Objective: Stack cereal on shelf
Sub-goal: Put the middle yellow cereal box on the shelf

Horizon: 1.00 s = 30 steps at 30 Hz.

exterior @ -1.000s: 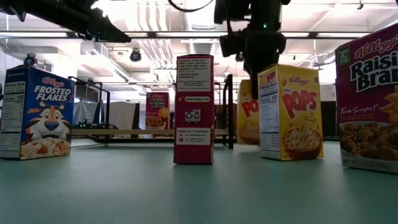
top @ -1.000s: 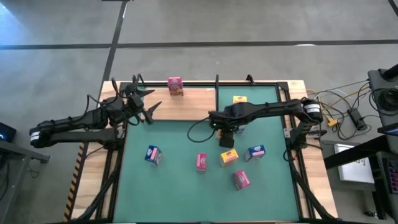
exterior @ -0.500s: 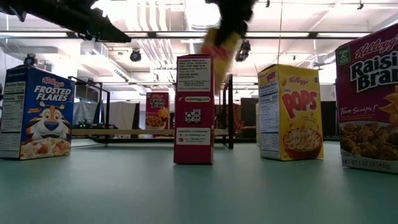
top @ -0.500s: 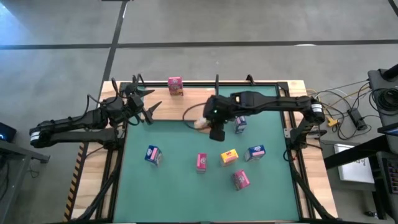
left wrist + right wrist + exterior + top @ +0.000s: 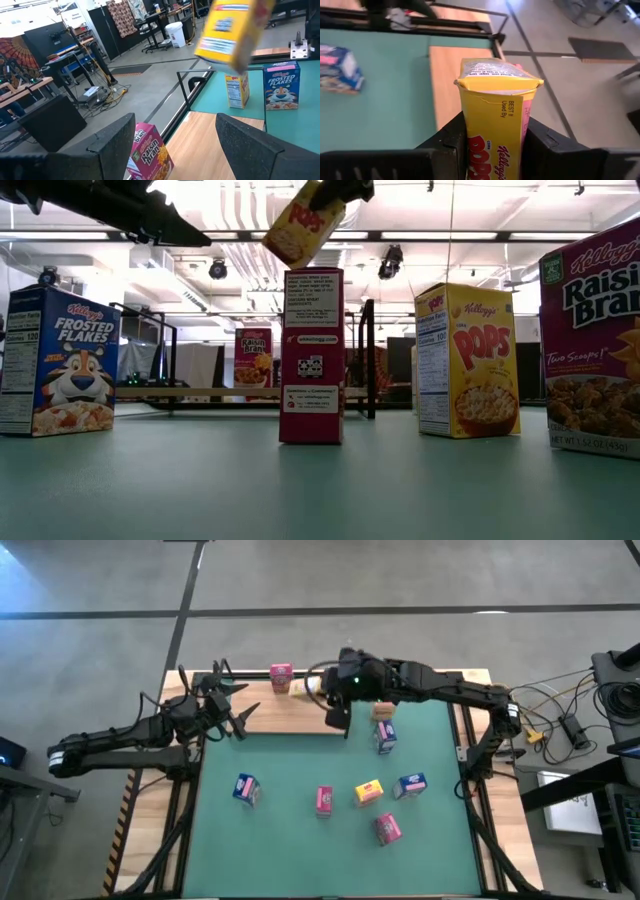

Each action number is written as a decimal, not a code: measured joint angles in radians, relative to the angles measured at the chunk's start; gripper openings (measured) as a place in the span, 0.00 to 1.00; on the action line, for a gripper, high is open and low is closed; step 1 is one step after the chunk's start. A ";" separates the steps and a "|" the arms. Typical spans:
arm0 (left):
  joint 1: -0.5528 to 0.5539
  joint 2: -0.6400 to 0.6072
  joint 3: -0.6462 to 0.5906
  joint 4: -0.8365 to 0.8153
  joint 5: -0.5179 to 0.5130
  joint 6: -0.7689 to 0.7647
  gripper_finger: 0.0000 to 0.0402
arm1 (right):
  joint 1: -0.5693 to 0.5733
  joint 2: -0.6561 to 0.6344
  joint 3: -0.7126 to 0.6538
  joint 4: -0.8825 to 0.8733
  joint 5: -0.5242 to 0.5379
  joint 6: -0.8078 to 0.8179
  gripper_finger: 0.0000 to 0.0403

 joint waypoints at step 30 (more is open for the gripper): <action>0.000 0.003 0.000 0.000 0.000 -0.017 0.65 | -0.144 0.297 -0.006 -0.213 -0.032 -0.086 0.29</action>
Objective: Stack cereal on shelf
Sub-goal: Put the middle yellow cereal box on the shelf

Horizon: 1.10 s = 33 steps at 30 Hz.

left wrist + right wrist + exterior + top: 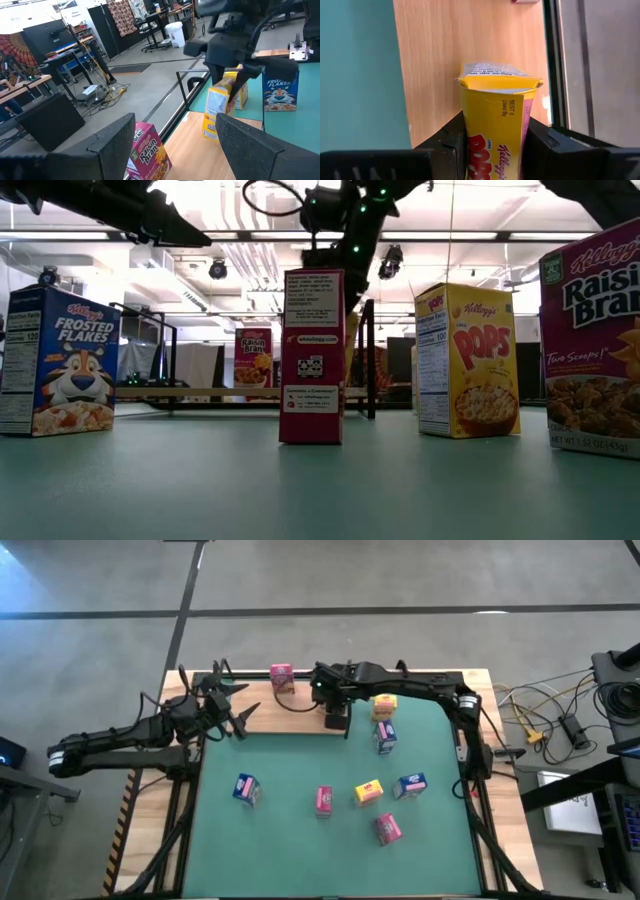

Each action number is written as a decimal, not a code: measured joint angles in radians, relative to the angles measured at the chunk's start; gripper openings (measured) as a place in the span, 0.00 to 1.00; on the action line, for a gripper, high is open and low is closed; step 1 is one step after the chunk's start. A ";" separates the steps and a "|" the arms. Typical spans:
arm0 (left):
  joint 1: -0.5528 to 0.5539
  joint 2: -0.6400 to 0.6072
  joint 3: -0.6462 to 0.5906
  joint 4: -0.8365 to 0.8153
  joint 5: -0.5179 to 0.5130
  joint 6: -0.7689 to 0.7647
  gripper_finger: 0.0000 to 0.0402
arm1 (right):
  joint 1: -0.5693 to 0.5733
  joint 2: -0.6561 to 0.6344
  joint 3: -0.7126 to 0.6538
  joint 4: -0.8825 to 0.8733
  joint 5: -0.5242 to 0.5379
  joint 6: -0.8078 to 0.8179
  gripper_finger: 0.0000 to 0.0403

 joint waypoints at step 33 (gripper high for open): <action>0.000 0.075 0.000 0.045 0.000 0.002 0.65 | -0.006 0.054 0.066 -0.048 0.035 -0.029 0.29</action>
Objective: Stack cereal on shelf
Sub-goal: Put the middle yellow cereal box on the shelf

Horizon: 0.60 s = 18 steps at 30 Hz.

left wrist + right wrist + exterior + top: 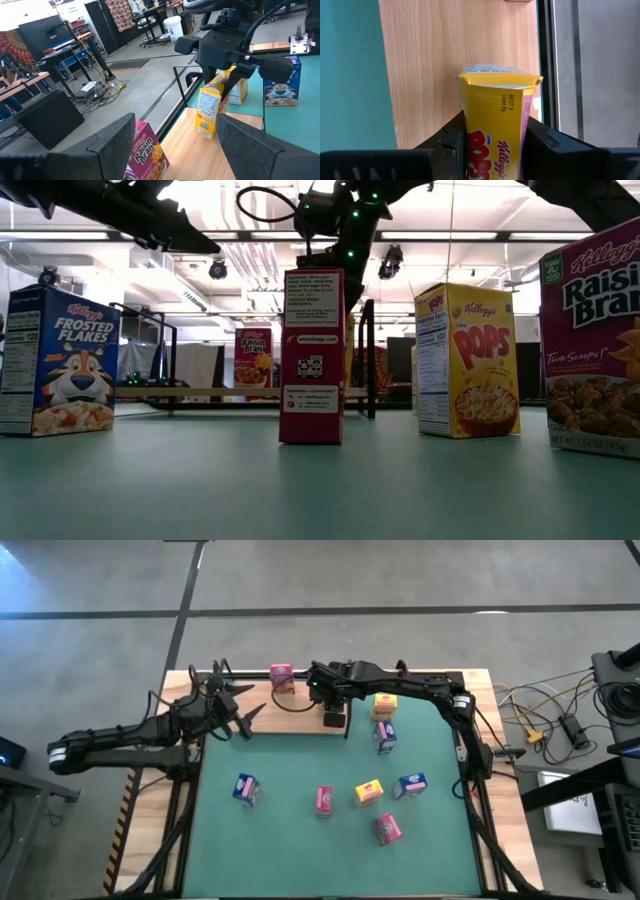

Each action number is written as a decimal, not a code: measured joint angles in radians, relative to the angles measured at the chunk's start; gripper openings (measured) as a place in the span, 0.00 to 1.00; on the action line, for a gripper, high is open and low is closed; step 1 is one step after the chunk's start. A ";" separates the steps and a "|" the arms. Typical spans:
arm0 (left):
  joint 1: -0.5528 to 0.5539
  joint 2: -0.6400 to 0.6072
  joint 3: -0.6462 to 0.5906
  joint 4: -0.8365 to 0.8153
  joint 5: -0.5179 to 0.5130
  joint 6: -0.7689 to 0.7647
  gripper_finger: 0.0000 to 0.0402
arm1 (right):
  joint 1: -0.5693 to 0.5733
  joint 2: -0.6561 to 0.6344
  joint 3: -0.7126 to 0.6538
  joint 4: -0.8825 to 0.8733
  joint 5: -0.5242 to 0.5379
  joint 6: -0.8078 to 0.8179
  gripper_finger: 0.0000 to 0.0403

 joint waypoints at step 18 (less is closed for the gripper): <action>0.000 0.000 0.000 -0.001 0.000 0.003 0.65 | 0.000 -0.001 -0.005 -0.015 -0.014 0.042 0.29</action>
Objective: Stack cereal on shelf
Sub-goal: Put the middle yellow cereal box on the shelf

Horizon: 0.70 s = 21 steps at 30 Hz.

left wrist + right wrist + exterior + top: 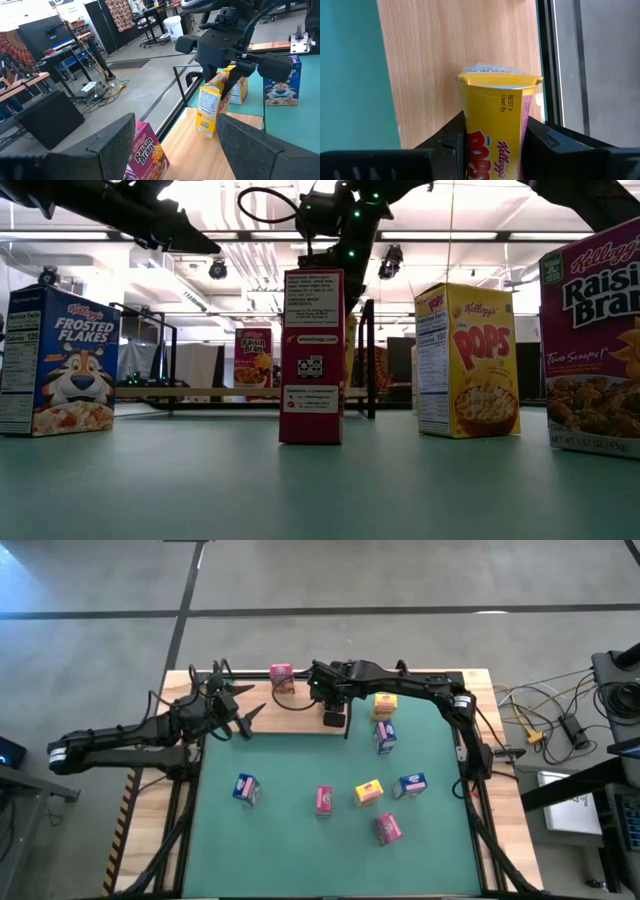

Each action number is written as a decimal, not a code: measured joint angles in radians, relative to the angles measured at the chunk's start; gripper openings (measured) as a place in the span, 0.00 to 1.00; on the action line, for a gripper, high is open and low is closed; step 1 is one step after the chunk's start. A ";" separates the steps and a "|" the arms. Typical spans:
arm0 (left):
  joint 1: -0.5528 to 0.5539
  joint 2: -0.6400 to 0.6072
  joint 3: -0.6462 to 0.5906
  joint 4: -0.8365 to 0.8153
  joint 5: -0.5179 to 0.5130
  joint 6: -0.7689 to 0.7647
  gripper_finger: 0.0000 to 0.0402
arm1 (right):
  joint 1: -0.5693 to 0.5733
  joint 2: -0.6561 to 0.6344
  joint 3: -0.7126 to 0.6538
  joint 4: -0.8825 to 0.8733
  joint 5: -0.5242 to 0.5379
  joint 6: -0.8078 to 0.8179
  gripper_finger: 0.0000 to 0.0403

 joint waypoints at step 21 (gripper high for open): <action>0.000 -0.001 0.000 0.001 0.000 0.000 0.65 | 0.000 0.000 -0.002 0.000 -0.004 0.019 0.29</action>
